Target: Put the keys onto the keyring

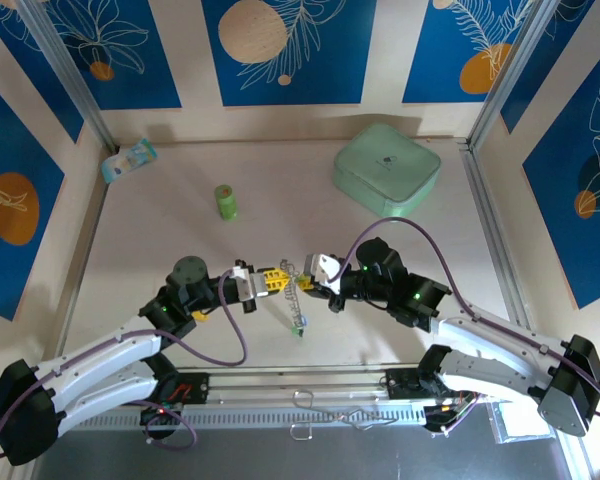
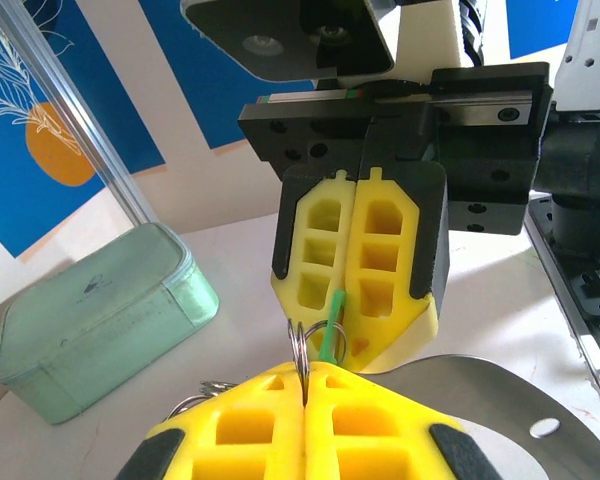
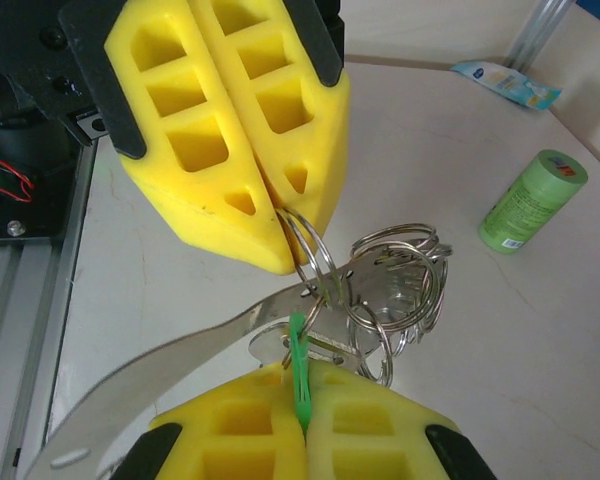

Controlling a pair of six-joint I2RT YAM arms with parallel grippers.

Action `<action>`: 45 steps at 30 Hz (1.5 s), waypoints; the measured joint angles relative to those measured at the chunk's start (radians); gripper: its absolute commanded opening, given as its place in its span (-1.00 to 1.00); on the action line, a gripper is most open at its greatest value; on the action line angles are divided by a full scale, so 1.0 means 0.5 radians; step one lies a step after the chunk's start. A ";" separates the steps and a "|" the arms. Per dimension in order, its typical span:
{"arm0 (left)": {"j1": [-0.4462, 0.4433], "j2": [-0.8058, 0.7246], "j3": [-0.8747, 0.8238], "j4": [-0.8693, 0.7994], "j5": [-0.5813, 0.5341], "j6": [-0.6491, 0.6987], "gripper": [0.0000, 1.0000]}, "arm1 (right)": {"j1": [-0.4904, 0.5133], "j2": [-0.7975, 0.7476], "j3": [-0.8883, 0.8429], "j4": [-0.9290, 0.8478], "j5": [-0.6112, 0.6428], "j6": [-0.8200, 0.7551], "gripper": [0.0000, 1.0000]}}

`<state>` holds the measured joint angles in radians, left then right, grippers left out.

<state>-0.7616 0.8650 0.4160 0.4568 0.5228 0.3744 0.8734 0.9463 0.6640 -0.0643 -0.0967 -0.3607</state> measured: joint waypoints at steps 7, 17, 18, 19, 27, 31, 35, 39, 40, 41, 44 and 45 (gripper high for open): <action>0.000 0.009 0.000 0.005 0.001 -0.042 -1.00 | 0.056 0.031 0.030 -0.077 0.129 -0.133 -1.00; 0.007 0.080 0.001 0.050 0.053 -0.183 -1.00 | 0.141 0.117 0.064 -0.061 0.332 -0.249 -1.00; 0.008 0.081 0.002 0.052 0.052 -0.190 -1.00 | 0.147 0.117 0.064 -0.055 0.352 -0.257 -1.00; 0.010 0.081 0.003 0.052 0.052 -0.194 -1.00 | 0.150 0.117 0.064 -0.051 0.368 -0.262 -1.00; 0.014 0.081 0.025 0.064 0.006 -0.195 -1.00 | 0.158 -0.023 0.056 -0.004 0.488 -0.291 -1.00; 0.014 0.081 0.047 0.069 0.005 -0.195 -1.00 | 0.180 -0.047 0.056 0.010 0.549 -0.310 -1.00; 0.014 0.085 0.049 0.066 0.005 -0.194 -1.00 | 0.213 -0.053 0.056 0.008 0.607 -0.338 -1.00; 0.014 0.095 0.049 0.066 0.006 -0.195 -1.00 | 0.232 -0.054 0.056 0.002 0.674 -0.423 -1.00; 0.016 0.097 0.049 0.065 0.006 -0.195 -1.00 | 0.236 -0.054 0.056 -0.003 0.694 -0.449 -1.00; 0.018 0.097 0.050 0.060 0.007 -0.196 -1.00 | 0.243 -0.052 0.056 -0.010 0.724 -0.493 -1.00; 0.024 0.101 0.050 0.052 0.014 -0.218 -1.00 | 0.264 -0.036 0.056 -0.024 0.819 -0.620 -1.00; 0.026 0.106 0.049 0.052 0.016 -0.225 -1.00 | 0.267 -0.026 0.056 -0.026 0.849 -0.662 -1.00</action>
<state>-0.7486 0.9180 0.4404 0.4828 0.5308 0.2619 1.0069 0.9333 0.6918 -0.0772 0.3279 -0.6918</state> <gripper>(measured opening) 0.056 0.063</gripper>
